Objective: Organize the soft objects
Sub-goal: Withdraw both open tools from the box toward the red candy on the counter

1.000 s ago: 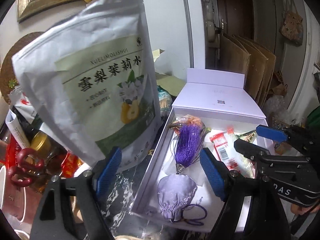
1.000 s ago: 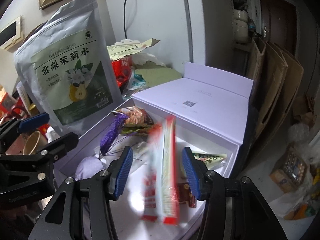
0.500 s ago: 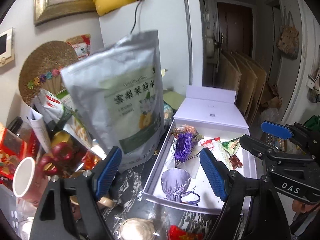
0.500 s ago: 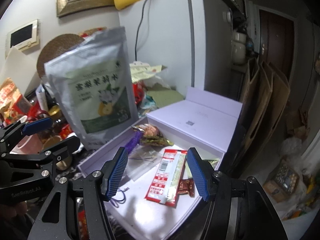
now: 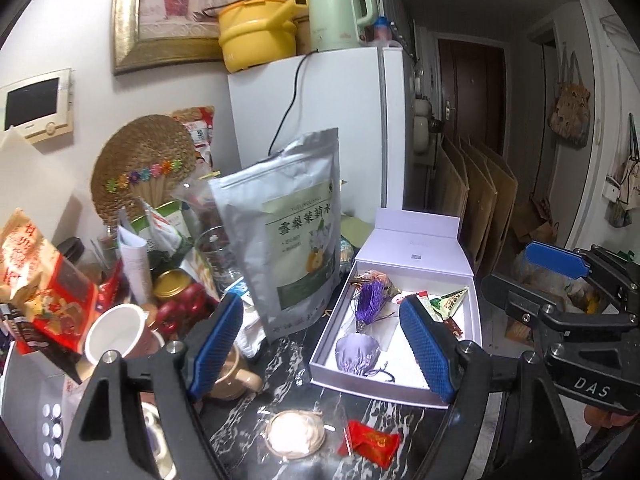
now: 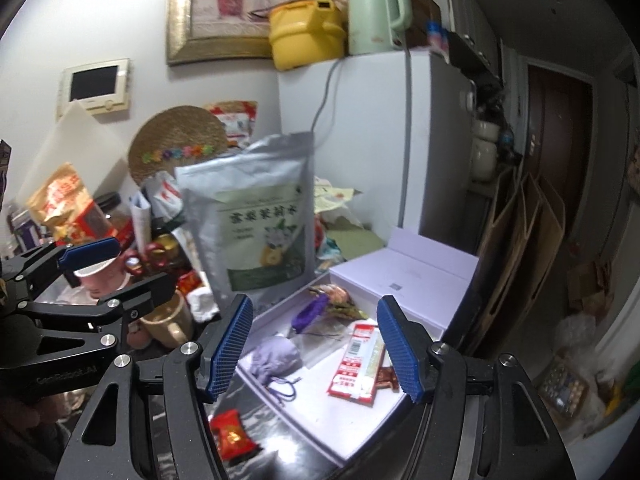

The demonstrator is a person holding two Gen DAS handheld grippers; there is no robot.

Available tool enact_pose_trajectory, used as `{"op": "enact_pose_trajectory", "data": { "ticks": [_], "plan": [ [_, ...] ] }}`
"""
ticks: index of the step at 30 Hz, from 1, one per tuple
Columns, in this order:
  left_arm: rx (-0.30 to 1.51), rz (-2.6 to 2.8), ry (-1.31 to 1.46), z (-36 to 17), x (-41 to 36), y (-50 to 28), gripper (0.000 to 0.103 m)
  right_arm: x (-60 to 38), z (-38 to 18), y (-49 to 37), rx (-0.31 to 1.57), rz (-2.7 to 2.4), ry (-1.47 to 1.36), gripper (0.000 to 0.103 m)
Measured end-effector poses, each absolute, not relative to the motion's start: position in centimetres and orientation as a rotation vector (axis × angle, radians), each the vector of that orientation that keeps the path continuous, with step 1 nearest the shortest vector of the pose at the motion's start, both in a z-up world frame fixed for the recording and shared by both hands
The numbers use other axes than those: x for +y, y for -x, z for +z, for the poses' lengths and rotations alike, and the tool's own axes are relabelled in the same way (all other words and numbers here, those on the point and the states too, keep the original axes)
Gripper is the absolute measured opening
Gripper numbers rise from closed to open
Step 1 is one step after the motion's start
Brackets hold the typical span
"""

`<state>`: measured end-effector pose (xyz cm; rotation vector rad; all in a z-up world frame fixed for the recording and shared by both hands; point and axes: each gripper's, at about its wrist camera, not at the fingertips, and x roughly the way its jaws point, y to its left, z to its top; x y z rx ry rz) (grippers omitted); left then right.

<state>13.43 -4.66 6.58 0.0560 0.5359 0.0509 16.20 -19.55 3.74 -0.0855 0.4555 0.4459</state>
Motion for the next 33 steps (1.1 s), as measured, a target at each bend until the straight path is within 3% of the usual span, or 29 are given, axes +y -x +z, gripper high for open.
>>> {"op": "enact_pose_trajectory", "data": {
  "ticks": [8,14,17,33],
  "plan": [
    [0.523,0.092,-0.021,7.3,-3.2,-9.1,0.081,-18.3,4.4,-12.4,0.428,0.505,0.092,0.075],
    [0.545,0.134,0.017,6.2,-2.2,-6.7,0.094,-17.5,3.8,-10.2,0.435,0.541,0.101,0.081],
    [0.567,0.145,0.049,5.3,-1.6,-5.8,0.095,-17.0,3.0,-9.3,0.447,0.548,0.111,0.084],
    [0.744,0.134,0.151,-1.8,-0.1,-5.0,0.095,-16.7,-3.8,-8.3,0.587,0.573,0.093,0.084]
  ]
}}
